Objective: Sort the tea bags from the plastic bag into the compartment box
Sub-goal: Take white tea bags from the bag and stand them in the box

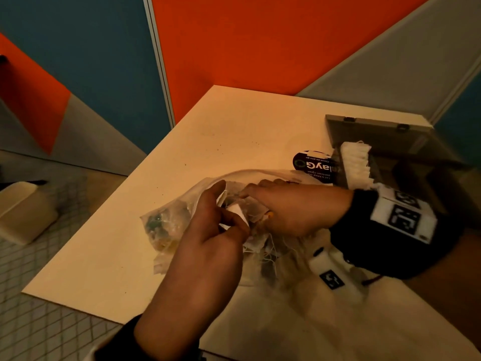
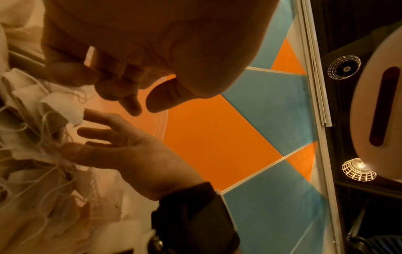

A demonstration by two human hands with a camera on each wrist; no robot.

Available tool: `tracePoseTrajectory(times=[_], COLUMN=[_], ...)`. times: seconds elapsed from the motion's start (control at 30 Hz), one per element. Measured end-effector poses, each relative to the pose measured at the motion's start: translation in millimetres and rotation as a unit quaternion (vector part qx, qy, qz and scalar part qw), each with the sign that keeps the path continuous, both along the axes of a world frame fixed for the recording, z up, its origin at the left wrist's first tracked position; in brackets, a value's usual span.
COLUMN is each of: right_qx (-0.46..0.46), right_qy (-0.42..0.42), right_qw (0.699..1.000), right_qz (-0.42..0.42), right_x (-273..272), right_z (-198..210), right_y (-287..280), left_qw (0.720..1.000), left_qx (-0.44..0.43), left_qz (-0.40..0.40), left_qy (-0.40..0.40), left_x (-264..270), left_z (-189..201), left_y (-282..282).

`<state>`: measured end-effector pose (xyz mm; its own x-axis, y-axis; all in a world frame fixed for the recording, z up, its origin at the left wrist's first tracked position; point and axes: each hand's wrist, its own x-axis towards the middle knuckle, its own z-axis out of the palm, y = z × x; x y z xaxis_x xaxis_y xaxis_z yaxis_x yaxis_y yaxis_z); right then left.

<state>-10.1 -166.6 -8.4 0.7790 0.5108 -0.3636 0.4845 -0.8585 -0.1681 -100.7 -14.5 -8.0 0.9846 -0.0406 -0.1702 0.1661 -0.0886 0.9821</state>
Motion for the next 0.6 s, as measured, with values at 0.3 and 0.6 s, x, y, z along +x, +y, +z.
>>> tracePoseTrajectory(times=[0.3,0.6], right_qx=[0.05,0.198], right_qy=[-0.014,-0.004], right_qw=[0.998,0.973], right_qz=[-0.036,-0.117], right_x=[17.4,12.4], right_z=[-15.4,3.1], right_y=[7.8,-6.5], left_qw=[0.999,0.999], left_qx=[-0.03,-0.026], left_qz=[0.012,0.022], left_qy=[0.001,-0.009], left_x=[4.3,4.6], left_z=[-6.9,-2.7], left_y=[1.4,-0.4])
